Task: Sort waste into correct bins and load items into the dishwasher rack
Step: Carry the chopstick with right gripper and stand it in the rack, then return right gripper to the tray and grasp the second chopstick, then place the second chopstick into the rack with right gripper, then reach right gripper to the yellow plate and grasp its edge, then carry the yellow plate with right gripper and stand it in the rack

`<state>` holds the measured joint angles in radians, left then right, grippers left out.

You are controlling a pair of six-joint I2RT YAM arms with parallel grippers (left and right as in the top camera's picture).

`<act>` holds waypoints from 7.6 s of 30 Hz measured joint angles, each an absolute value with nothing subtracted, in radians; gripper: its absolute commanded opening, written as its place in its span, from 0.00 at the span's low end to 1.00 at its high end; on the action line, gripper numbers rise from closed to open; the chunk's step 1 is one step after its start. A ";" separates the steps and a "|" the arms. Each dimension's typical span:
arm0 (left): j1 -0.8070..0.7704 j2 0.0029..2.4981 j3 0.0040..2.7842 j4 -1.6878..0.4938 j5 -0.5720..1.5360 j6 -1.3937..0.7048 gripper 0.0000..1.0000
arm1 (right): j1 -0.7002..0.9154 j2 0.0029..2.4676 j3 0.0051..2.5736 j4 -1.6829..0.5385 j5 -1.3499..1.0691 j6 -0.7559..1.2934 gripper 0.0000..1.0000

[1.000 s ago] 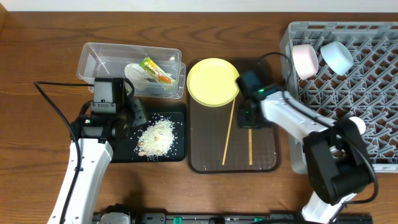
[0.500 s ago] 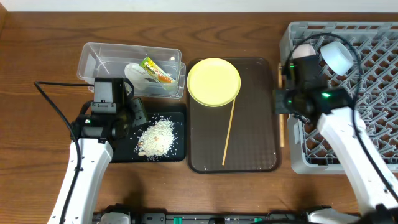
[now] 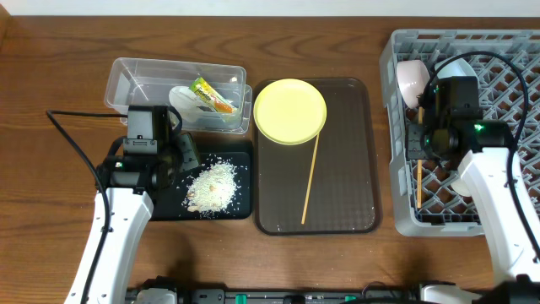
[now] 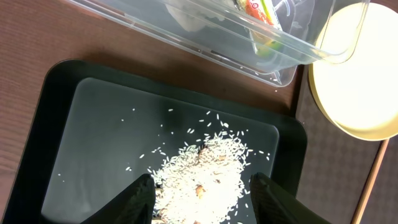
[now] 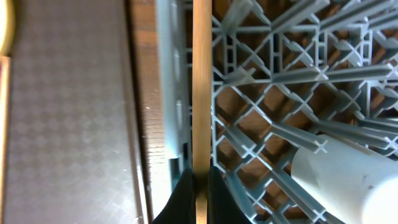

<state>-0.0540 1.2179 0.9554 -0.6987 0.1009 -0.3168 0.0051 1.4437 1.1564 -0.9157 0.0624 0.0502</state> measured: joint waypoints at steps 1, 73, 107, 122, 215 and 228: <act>-0.054 1.218 0.955 -0.698 0.101 -0.317 0.53 | 0.003 1.452 1.156 -0.916 0.063 0.048 0.01; -0.054 1.218 0.955 -0.699 0.101 -0.317 0.53 | 0.564 1.898 1.167 -0.748 0.009 0.595 0.01; -0.054 1.218 0.955 -0.699 0.101 -0.317 0.52 | -0.048 1.572 1.175 -0.886 0.015 0.025 0.03; -0.054 1.218 0.955 -0.699 0.101 -0.317 0.52 | -0.047 1.537 1.217 -0.811 -0.039 0.007 0.43; -0.054 1.218 0.955 -0.697 0.102 -0.314 0.67 | -0.018 1.513 1.251 -0.727 0.491 0.014 0.52; -0.054 1.217 0.955 -0.672 0.101 -0.311 0.79 | -0.146 1.254 1.251 -0.738 0.118 0.094 0.79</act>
<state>-0.0540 1.2175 0.9554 -0.6724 0.1009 -0.3107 -0.1463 1.2537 1.2507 -0.7383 0.1181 0.0944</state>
